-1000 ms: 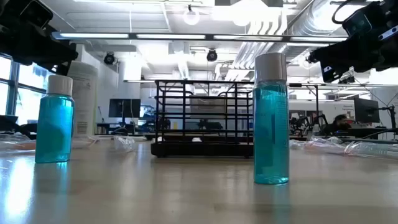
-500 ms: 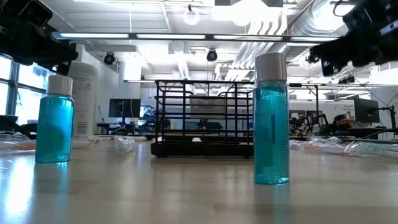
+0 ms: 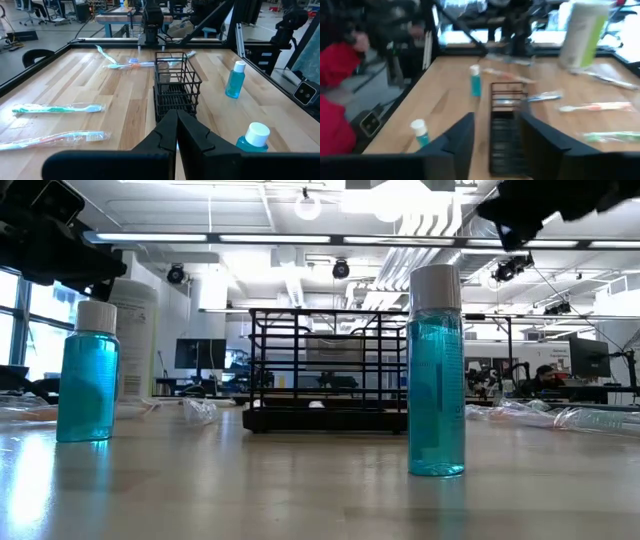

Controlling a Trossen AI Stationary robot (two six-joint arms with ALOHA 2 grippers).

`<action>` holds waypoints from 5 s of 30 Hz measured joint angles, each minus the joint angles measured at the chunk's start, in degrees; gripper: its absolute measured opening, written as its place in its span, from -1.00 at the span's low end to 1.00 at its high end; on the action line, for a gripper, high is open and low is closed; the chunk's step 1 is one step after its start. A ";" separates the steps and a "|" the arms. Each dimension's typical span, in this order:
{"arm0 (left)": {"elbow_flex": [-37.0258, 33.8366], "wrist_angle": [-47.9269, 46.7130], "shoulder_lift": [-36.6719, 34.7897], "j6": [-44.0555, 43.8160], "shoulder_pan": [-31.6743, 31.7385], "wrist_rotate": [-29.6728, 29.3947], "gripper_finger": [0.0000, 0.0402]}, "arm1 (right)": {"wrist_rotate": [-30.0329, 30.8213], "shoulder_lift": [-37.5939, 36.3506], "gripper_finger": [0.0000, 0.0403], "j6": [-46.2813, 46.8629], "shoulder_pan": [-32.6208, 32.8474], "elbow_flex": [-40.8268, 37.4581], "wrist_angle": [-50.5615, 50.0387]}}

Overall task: Pick & Place toothbrushing station
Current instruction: Put the right blue mouthwash into the black wire organizer

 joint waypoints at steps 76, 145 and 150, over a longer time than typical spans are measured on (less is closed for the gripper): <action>0.00 0.02 -0.02 1.05 0.00 0.00 -0.97 | -8.47 54.30 -0.10 0.32 6.47 32.90 -6.70; 0.02 -0.22 -0.02 1.29 0.00 -0.04 -0.97 | 7.58 44.09 -0.56 5.40 -5.30 42.21 -20.22; 0.02 -0.20 -0.02 1.22 0.00 -0.04 -0.97 | 7.52 44.09 -0.56 8.16 -5.95 41.62 -20.87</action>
